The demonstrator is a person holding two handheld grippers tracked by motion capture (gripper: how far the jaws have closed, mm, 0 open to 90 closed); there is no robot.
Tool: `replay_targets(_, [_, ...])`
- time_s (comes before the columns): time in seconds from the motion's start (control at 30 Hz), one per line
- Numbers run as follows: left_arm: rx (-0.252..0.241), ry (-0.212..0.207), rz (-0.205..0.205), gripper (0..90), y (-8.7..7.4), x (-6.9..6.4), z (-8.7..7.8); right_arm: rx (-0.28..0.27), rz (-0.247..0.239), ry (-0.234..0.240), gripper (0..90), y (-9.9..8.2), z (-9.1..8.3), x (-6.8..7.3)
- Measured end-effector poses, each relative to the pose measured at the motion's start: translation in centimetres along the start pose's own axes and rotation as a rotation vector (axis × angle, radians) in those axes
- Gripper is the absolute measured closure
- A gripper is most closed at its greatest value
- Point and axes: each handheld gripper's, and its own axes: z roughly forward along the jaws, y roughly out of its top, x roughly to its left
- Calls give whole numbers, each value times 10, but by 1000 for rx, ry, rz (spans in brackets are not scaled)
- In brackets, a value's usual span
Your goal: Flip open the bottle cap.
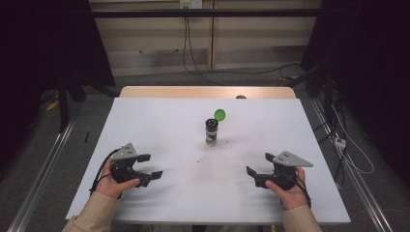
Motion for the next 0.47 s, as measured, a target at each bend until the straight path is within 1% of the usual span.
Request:
replay_targets(0.2, [-6,14,9,147,-3,1,-7,-1,-4,-2,106,-2,-4,-3])
replay_targets(0.23, [-7,13,2,147,-4,1,-8,-1,0,-3,108,-2,-4,-3])
replay_targets(0.3, [0,20,9,146,-5,2,-9,0,-3,-7,107,-3,-5,-4])
replay_targets(0.37, [-7,28,5,145,-6,3,-10,2,0,-9,107,-4,-4,-5])
replay_targets(0.47, [-5,27,-3,142,-7,4,-10,2,-1,-11,108,-4,-3,-5])
